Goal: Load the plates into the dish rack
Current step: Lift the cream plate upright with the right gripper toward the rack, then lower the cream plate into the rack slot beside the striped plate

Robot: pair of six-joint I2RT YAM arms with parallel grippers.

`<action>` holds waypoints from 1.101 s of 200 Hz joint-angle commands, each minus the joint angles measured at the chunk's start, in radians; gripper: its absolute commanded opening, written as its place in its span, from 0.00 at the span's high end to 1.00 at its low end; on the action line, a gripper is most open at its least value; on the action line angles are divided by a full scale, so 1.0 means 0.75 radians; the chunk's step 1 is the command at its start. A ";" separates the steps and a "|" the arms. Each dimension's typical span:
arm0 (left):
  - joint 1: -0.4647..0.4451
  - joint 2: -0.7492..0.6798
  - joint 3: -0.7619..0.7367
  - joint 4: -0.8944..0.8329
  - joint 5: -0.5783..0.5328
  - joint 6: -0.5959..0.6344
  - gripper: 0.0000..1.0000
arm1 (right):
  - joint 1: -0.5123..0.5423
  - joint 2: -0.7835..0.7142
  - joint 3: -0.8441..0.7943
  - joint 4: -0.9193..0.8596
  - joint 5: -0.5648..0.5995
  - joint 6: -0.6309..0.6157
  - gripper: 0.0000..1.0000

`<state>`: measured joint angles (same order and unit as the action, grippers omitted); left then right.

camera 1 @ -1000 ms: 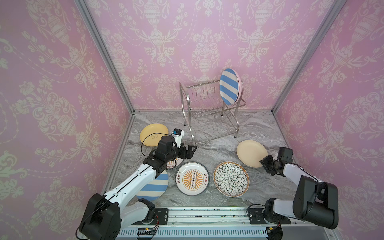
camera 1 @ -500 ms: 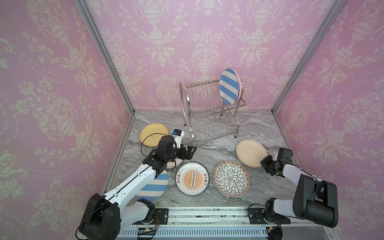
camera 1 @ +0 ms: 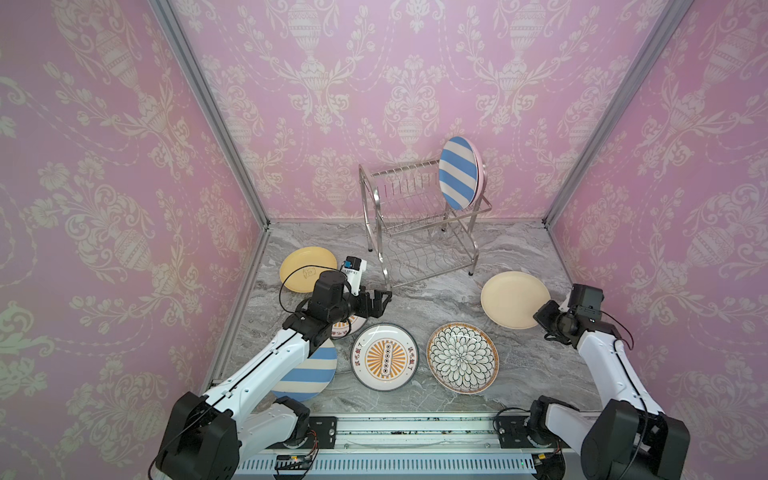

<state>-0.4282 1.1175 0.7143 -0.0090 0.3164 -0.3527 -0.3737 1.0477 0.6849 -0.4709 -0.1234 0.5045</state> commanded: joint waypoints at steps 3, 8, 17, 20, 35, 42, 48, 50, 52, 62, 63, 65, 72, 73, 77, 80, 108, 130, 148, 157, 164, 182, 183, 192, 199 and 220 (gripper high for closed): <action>0.016 -0.032 0.066 0.010 0.011 0.035 0.01 | -0.004 -0.095 0.149 -0.235 0.124 -0.119 1.00; 0.020 -0.032 0.064 0.016 0.012 0.032 0.01 | -0.005 -0.110 0.180 -0.259 0.129 -0.123 1.00; 0.028 -0.034 0.065 0.025 0.015 0.036 0.01 | -0.003 -0.135 0.234 -0.293 0.137 -0.132 1.00; 0.030 -0.034 0.065 0.026 0.014 0.037 0.01 | -0.001 -0.143 0.256 -0.304 0.144 -0.136 1.00; 0.055 -0.034 0.077 0.025 0.015 0.057 0.01 | 0.020 -0.173 0.363 -0.329 0.158 -0.201 1.00; 0.074 -0.031 0.086 0.019 0.008 0.063 0.01 | 0.048 -0.180 0.420 -0.338 0.199 -0.242 1.00; 0.096 -0.023 0.099 0.013 0.004 0.061 0.01 | 0.079 -0.182 0.480 -0.347 0.250 -0.279 1.00; 0.104 -0.022 0.103 0.011 0.009 0.060 0.01 | 0.089 -0.181 0.499 -0.350 0.264 -0.287 1.00; 0.113 -0.020 0.109 0.011 0.019 0.060 0.01 | 0.100 -0.180 0.522 -0.354 0.277 -0.297 1.00; 0.153 -0.004 0.134 0.012 0.075 0.062 0.01 | 0.141 -0.170 0.630 -0.365 0.329 -0.329 1.00; 0.157 -0.003 0.138 0.011 0.079 0.061 0.01 | 0.145 -0.169 0.634 -0.365 0.334 -0.330 1.00; 0.161 -0.002 0.142 0.009 0.084 0.064 0.01 | 0.158 -0.168 0.691 -0.363 0.344 -0.336 1.00; 0.172 0.002 0.160 0.002 0.088 0.078 0.01 | 0.191 -0.164 0.753 -0.353 0.376 -0.342 1.00; 0.173 0.003 0.161 0.003 0.089 0.081 0.01 | 0.196 -0.164 0.763 -0.351 0.383 -0.343 1.00; 0.174 0.003 0.168 0.003 0.087 0.092 0.01 | 0.218 -0.161 0.800 -0.340 0.401 -0.347 1.00; 0.175 0.003 0.173 0.002 0.086 0.097 0.01 | 0.234 -0.158 0.822 -0.330 0.414 -0.350 1.00; 0.182 0.024 0.211 0.008 0.106 0.127 0.01 | 0.434 -0.085 1.052 -0.252 0.535 -0.432 1.00; 0.183 0.035 0.218 0.017 0.132 0.116 0.01 | 0.655 0.012 1.233 -0.161 0.697 -0.564 1.00; 0.182 0.028 0.211 0.024 0.144 0.112 0.01 | 0.844 0.146 1.428 -0.121 0.823 -0.697 1.00; 0.184 0.028 0.211 0.017 0.145 0.116 0.01 | 0.922 0.211 1.520 -0.094 0.881 -0.771 1.00; 0.186 0.027 0.211 0.015 0.142 0.116 0.01 | 0.978 0.261 1.587 -0.064 0.917 -0.821 1.00; 0.186 0.026 0.214 0.008 0.144 0.112 0.01 | 1.112 0.389 1.737 0.004 0.998 -0.955 1.00; 0.186 0.026 0.215 0.008 0.145 0.112 0.01 | 1.119 0.398 1.743 0.009 1.002 -0.962 1.00; 0.187 0.024 0.222 0.000 0.150 0.106 0.01 | 1.182 0.465 1.807 0.050 1.061 -1.038 1.00; 0.186 0.021 0.227 -0.005 0.154 0.095 0.01 | 1.224 0.517 1.850 0.081 1.116 -1.095 1.00; 0.186 0.001 0.230 -0.003 0.167 0.064 0.01 | 1.280 0.653 1.931 0.146 1.218 -1.139 1.00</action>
<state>-0.2966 1.1358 0.8562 0.0021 0.4053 -0.2966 0.5457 1.4597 2.0644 -0.4786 0.6315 -0.2214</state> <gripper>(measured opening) 0.994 0.070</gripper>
